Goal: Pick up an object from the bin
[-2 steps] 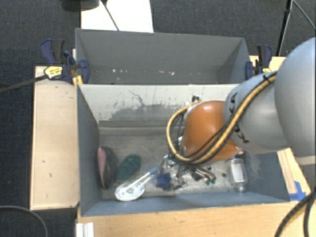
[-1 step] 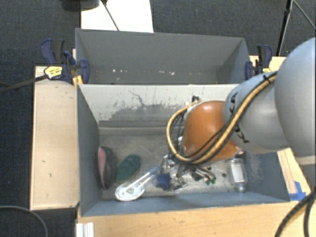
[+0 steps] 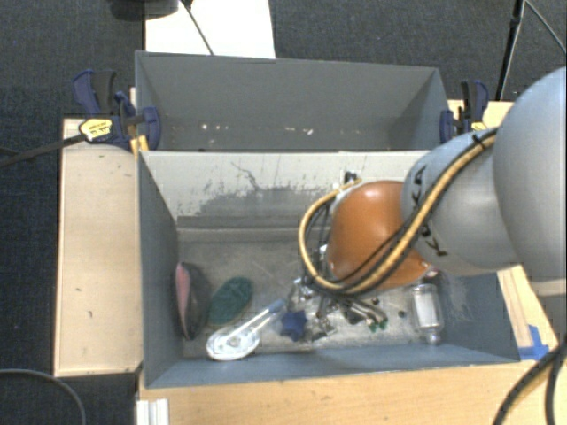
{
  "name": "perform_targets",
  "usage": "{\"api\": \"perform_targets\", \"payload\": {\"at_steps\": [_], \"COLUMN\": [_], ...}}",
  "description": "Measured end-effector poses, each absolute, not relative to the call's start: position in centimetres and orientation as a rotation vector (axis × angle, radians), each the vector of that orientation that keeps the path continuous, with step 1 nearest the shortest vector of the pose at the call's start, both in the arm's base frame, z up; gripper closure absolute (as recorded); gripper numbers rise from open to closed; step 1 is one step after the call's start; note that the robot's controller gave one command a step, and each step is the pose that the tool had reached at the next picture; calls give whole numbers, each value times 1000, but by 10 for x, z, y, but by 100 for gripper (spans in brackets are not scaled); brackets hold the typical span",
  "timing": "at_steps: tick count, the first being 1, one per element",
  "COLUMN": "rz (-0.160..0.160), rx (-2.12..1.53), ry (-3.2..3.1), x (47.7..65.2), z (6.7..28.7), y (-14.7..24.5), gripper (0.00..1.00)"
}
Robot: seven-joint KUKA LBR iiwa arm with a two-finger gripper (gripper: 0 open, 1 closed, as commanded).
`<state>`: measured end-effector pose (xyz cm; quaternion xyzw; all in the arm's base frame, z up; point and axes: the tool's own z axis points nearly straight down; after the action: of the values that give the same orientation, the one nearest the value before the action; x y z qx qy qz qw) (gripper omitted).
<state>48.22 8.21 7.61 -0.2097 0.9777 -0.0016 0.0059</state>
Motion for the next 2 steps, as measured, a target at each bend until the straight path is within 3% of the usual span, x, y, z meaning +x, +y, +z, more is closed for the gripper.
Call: {"api": "perform_targets", "payload": {"at_steps": [1,2], "rz": [-5,1], "rx": [-660,-1625], "ry": [3059,2683], "x": [482,480], "z": [76,90], "y": [82,106], "gripper": [100,100]}}
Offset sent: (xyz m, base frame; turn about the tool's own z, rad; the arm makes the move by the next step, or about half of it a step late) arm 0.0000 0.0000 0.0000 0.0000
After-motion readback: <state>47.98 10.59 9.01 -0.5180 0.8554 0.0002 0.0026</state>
